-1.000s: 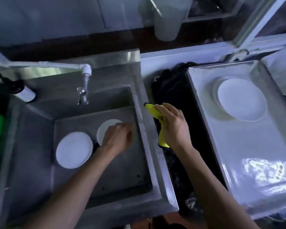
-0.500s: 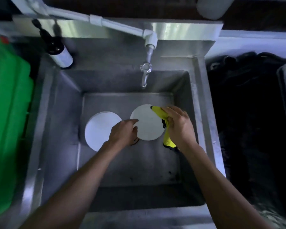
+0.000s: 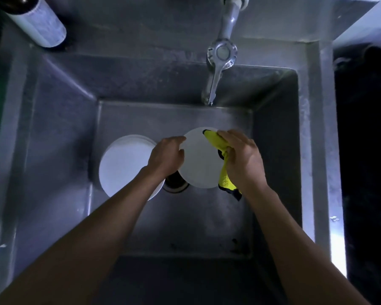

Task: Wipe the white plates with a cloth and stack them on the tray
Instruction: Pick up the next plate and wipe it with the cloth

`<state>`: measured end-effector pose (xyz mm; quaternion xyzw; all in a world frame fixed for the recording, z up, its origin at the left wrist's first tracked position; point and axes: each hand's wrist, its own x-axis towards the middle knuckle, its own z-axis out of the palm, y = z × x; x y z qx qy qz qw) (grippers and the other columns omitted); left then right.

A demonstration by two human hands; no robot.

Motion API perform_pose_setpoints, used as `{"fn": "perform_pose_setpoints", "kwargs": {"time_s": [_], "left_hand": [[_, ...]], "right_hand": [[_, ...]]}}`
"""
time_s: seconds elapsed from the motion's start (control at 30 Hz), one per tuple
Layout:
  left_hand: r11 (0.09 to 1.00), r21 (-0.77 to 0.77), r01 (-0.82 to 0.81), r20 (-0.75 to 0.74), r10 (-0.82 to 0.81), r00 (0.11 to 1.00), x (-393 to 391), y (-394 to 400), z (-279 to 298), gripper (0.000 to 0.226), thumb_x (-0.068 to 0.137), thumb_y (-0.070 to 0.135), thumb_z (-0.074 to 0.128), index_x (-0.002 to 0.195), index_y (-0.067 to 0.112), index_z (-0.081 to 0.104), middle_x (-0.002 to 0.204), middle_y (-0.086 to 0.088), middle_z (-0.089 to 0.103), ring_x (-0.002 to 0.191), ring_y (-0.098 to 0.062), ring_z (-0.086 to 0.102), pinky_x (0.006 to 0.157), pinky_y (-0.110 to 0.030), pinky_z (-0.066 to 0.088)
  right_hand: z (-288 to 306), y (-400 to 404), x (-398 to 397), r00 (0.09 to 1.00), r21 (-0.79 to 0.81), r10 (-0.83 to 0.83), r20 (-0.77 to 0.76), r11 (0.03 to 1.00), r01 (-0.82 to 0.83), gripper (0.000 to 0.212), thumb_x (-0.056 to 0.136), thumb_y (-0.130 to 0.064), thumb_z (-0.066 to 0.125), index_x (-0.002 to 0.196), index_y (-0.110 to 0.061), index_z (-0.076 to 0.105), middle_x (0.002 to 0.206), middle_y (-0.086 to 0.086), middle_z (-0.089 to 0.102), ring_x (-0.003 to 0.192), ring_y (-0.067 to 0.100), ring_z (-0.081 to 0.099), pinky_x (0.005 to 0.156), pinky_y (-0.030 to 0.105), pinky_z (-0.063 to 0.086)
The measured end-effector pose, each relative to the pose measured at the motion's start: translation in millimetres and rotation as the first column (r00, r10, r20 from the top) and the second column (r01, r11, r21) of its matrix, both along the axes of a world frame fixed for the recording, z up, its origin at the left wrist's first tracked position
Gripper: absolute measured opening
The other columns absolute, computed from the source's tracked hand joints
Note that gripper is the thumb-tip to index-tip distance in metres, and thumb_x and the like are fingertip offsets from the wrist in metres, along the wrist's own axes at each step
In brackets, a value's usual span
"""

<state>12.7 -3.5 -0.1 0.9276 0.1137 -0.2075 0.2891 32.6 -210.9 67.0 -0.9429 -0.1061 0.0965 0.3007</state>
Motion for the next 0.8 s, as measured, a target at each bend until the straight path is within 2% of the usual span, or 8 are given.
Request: {"fn": "perform_pose_setpoints", "kwargs": {"time_s": [0.1,0.17,0.23,0.37,0.5,0.63,0.8], "left_hand": [[0.999,-0.032,-0.018,-0.010,0.017,1.000,13,-3,-13,0.029,0.085,0.004,0.050,0.104,0.019,0.066,0.109,-0.009,0.071,0.098,-0.035,0.064,0.075,-0.034,0.048],[0.998,-0.048,-0.026,-0.031,0.025,0.999,18,-5,-19,0.022,0.082,0.002,0.050,0.093,0.018,0.060,0.101,-0.010,0.070,0.093,-0.036,0.063,0.076,-0.038,0.051],[0.997,-0.049,-0.064,-0.020,0.063,0.998,20,-7,-25,0.020,0.082,0.002,0.051,0.095,0.013,0.061,0.102,-0.011,0.070,0.095,-0.036,0.063,0.077,-0.039,0.052],[0.989,-0.031,-0.148,0.024,0.149,0.989,21,-15,-39,0.034,0.084,0.001,0.054,0.113,0.010,0.070,0.109,-0.011,0.072,0.102,-0.032,0.065,0.076,-0.030,0.045],[0.975,-0.004,-0.220,0.032,0.220,0.975,22,-21,-47,0.042,0.087,0.002,0.056,0.126,0.011,0.066,0.118,-0.012,0.066,0.112,-0.032,0.060,0.083,-0.030,0.042],[0.978,-0.007,-0.208,0.011,0.208,0.978,22,-24,-55,0.040,0.087,0.007,0.058,0.127,0.012,0.065,0.122,-0.015,0.059,0.113,-0.033,0.057,0.082,-0.027,0.035],[0.967,-0.004,-0.255,0.000,0.255,0.967,25,-24,-63,0.035,0.088,0.010,0.060,0.122,0.012,0.066,0.121,-0.015,0.059,0.113,-0.033,0.057,0.081,-0.029,0.038]], "right_hand": [[-12,-1,8,0.999,0.017,0.004,-0.032,1.000,-0.004,0.066,0.079,0.013,0.044,0.132,-0.022,0.063,0.124,0.000,0.061,0.108,0.034,0.056,0.085,0.048,0.053],[-16,-1,12,0.999,0.029,0.002,-0.035,1.000,-0.001,0.066,0.079,0.013,0.044,0.131,-0.023,0.063,0.123,0.000,0.062,0.107,0.033,0.056,0.083,0.048,0.054],[-20,-2,14,1.000,0.052,0.004,-0.027,0.999,-0.002,0.065,0.079,0.014,0.043,0.130,-0.021,0.064,0.119,0.001,0.063,0.104,0.034,0.057,0.080,0.049,0.054],[-28,-5,17,1.000,0.076,0.004,-0.022,0.997,-0.002,0.064,0.080,0.015,0.043,0.128,-0.020,0.066,0.114,0.004,0.064,0.100,0.034,0.059,0.077,0.049,0.055],[-31,-11,17,1.000,0.083,0.017,-0.011,0.996,-0.016,0.064,0.079,0.018,0.043,0.128,-0.017,0.067,0.114,0.005,0.065,0.099,0.035,0.060,0.076,0.050,0.055],[-35,-15,15,1.000,0.084,0.019,0.007,0.996,-0.020,0.059,0.083,0.016,0.045,0.128,-0.016,0.066,0.116,0.007,0.065,0.102,0.036,0.061,0.079,0.052,0.056],[-38,-16,11,1.000,0.084,0.030,-0.006,0.996,-0.030,0.057,0.085,0.014,0.045,0.131,-0.015,0.065,0.123,0.007,0.064,0.107,0.038,0.060,0.085,0.052,0.055]]}}
